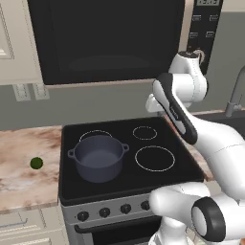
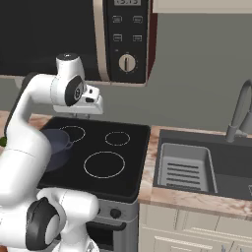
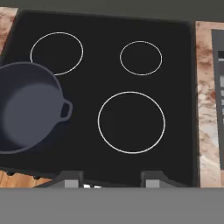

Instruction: Turn on the burner for the pot on the stove. Wait thirty seconds for the pot to heat up. Then add the lime to the pot.

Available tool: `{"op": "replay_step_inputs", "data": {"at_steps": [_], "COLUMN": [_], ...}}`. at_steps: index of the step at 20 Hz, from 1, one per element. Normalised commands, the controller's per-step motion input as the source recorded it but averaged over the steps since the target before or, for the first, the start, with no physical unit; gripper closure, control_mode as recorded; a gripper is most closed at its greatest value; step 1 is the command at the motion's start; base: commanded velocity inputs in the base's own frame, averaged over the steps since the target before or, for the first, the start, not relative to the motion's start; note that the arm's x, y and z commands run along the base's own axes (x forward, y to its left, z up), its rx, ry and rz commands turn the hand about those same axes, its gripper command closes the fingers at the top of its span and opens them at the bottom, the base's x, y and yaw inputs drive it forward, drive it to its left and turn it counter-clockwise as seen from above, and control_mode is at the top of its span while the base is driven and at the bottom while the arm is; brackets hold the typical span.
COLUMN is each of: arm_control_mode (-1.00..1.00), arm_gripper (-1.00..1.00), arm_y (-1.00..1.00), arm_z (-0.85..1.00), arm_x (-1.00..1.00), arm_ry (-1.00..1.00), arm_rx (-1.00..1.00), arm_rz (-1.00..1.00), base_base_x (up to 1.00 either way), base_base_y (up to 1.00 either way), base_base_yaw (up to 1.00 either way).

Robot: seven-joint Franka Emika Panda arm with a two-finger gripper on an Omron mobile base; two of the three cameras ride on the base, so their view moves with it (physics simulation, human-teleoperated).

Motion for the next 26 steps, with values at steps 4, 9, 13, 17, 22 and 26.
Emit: {"op": "replay_step_inputs", "data": {"at_steps": [4, 9, 13, 17, 22, 26], "arm_control_mode": [-1.00, -1.00, -1.00, -1.00, -1.00, -1.00], "arm_gripper": [-1.00, -1.00, -1.00, -1.00, -1.00, -1.00], "arm_y": [0.04, 0.39, 0.36, 0.29, 0.49, 0.49], "arm_z": [-0.04, -0.17, -0.04, 0.00, -0.02, -0.09], "arm_x": [-0.04, -0.06, -0.52, -0.75, -0.93, -1.00], "arm_ry": [0.00, -0.07, -0.11, -0.15, -0.24, -0.22], "arm_rx": [0.00, 0.03, 0.00, 0.00, 0.00, 0.00], "arm_rz": [-0.01, -0.15, -0.17, -0.19, -0.07, 0.00], "base_base_x": [0.00, 0.00, 0.00, 0.00, 0.00, 0.00], "base_base_y": [0.00, 0.00, 0.00, 0.00, 0.00, 0.00], "base_base_yaw": [0.00, 0.00, 0.00, 0.00, 0.00, 0.00]}}
